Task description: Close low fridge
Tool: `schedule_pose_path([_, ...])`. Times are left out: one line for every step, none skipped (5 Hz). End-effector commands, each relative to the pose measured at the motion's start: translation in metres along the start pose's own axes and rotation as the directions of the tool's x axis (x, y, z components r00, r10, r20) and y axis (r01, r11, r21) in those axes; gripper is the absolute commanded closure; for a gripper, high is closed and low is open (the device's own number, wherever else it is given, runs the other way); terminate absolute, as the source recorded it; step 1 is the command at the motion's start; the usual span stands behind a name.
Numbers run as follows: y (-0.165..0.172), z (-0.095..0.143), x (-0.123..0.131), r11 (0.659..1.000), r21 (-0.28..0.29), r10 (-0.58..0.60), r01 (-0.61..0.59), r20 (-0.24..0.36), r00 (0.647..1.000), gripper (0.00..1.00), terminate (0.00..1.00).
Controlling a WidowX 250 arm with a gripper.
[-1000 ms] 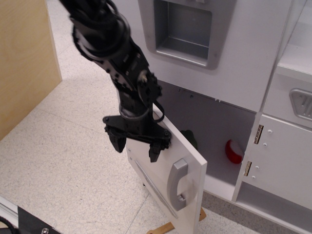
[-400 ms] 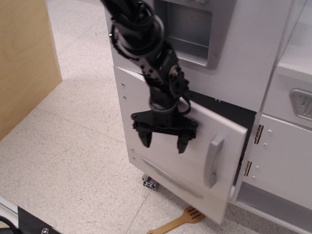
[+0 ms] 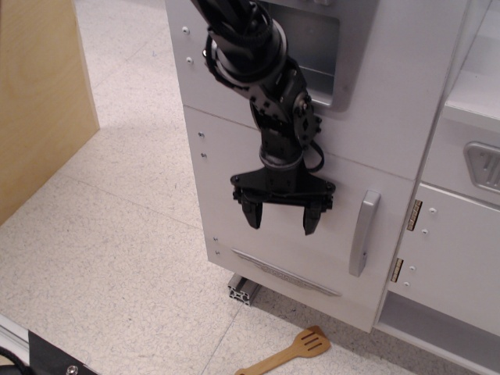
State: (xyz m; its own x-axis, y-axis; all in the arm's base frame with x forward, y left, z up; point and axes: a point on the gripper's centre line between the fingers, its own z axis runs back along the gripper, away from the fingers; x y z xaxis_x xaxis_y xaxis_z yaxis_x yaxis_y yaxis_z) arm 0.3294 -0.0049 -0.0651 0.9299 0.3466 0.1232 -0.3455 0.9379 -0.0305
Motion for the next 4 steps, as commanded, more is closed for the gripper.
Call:
schedule_pose_path([0.002, 0.034, 0.002, 0.999, -0.025, -0.041, 0.043, 0.087, 0.995, 0.00, 0.00])
schedule_pose_path([0.010, 0.046, -0.009, 0.996, -0.011, -0.089, 0.090, 0.085, 0.992, 0.00, 0.00])
schedule_pose_path([0.010, 0.046, -0.009, 0.996, -0.011, -0.089, 0.090, 0.085, 0.992, 0.00, 0.00])
schedule_pose_path([0.010, 0.046, -0.009, 0.996, -0.011, -0.089, 0.090, 0.085, 0.992, 0.00, 0.00])
